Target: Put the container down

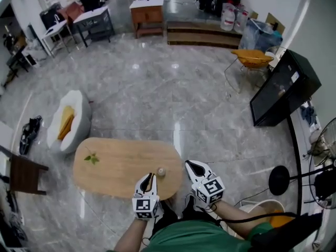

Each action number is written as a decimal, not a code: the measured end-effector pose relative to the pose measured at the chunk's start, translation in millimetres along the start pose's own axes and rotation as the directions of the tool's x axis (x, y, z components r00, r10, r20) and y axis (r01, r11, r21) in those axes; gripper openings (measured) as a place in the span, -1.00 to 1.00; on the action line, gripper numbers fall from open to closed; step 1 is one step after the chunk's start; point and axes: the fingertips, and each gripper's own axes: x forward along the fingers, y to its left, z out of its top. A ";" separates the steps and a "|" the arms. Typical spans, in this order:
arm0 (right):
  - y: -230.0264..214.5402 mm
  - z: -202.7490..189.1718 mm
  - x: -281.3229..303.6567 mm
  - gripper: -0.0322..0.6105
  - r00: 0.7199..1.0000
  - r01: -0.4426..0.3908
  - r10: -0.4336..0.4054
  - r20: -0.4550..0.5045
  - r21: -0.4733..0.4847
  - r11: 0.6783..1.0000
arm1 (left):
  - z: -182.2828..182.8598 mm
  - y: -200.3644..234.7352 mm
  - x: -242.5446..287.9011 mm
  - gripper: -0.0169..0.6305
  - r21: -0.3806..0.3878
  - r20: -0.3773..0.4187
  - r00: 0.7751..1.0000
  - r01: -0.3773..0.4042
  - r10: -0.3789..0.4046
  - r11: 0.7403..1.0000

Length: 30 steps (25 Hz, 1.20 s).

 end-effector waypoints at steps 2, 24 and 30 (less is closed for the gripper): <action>6.7 13.1 -6.1 -0.86 1.000 -0.011 0.011 0.019 -0.011 1.000 | 20.4 -7.1 -6.8 -0.79 0.008 0.031 1.000 0.002 -0.002 1.000; 18.4 84.7 -58.9 -0.86 0.985 0.015 -0.005 0.170 -0.055 0.998 | 109.6 -50.4 -30.0 -0.79 0.096 0.161 0.986 0.021 -0.037 0.995; 14.2 92.1 -60.8 -0.86 0.983 0.015 -0.003 0.182 -0.065 0.998 | 118.1 -58.9 -24.7 -0.79 0.106 0.171 0.984 0.035 -0.053 0.994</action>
